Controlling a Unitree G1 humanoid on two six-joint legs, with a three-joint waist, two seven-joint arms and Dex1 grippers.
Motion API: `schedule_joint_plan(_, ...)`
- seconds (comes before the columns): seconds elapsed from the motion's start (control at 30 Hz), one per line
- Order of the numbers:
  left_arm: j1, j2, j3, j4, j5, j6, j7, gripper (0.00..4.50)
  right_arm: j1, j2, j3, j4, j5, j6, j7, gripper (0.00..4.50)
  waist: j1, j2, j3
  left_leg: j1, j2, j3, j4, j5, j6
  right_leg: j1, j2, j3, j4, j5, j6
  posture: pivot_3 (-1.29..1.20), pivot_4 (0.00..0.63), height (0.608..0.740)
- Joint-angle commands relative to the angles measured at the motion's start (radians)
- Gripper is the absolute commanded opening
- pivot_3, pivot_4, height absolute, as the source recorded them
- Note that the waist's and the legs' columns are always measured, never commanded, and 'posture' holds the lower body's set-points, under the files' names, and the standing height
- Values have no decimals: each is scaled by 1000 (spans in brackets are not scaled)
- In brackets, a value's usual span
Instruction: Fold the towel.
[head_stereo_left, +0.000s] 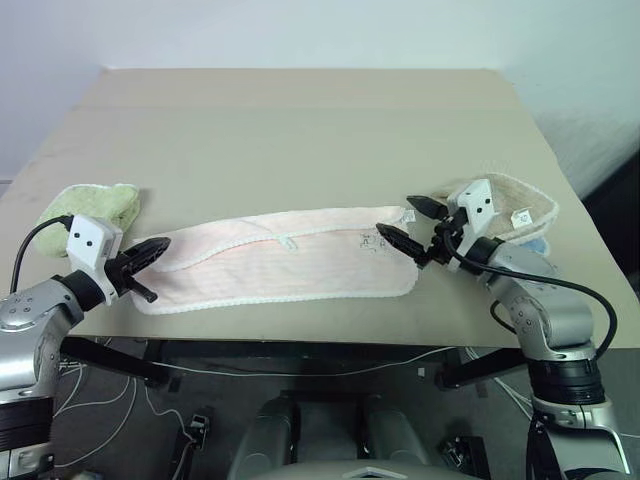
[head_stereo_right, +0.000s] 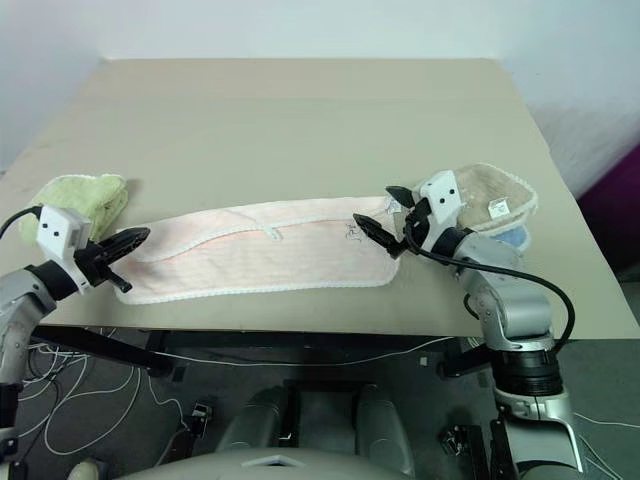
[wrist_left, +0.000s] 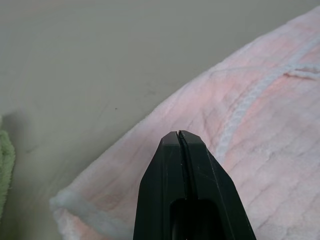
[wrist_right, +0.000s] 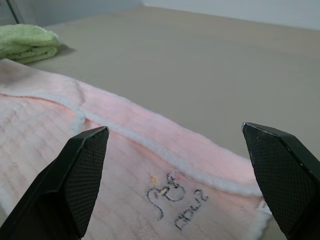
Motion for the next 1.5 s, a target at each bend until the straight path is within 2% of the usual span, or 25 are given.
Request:
schedule_joint_plan(0.03,-38,20,-5,-15,-6,2,-19,0,9,8,-20,-50,22,-11,-11,4473,1,0,0,0,0,0,0,0,0,0,0,0,0,0,0,0,150,740)
schedule_joint_plan(0.5,-97,52,-55,8,34,-1,-60,0,37,19,-29,-67,26,-34,-42,4473,-2,0,0,0,0,0,0,0,0,0,0,0,0,0,0,0,150,740)
schedule_joint_plan(0.83,-13,118,-62,-120,129,-40,-61,0,-37,-5,-31,69,11,-80,1,4473,-3,0,0,0,0,0,-1,0,0,0,0,0,0,0,0,0,150,740)
schedule_joint_plan(1.0,74,209,-64,-195,204,-61,-91,0,-34,-33,-15,70,16,-48,34,4473,-3,0,0,0,0,0,-1,0,0,-1,0,0,0,0,0,0,150,740)
schedule_joint_plan(1.1,143,268,-61,-255,204,-58,-158,614,-40,-53,-11,78,10,-32,47,4500,-3,0,0,0,0,0,-1,0,0,0,0,0,-1,0,0,0,150,740)
schedule_joint_plan(1.3,147,363,-125,-242,358,-131,-147,2659,-79,-69,8,95,1,-4,62,4500,-2,1,1,0,0,1,-2,0,0,0,-1,0,-1,0,0,0,150,740)
schedule_joint_plan(1.43,104,375,-181,-191,416,-158,-137,4026,-90,-74,7,97,-4,4,68,4500,-2,1,1,0,0,1,-2,0,0,0,-1,0,-1,0,0,0,150,740)
schedule_joint_plan(1.5,66,373,-216,-148,452,-191,-126,4026,-90,-79,3,94,-5,6,67,4500,-2,1,1,0,0,1,-2,0,0,0,-1,0,-1,0,0,0,150,740)
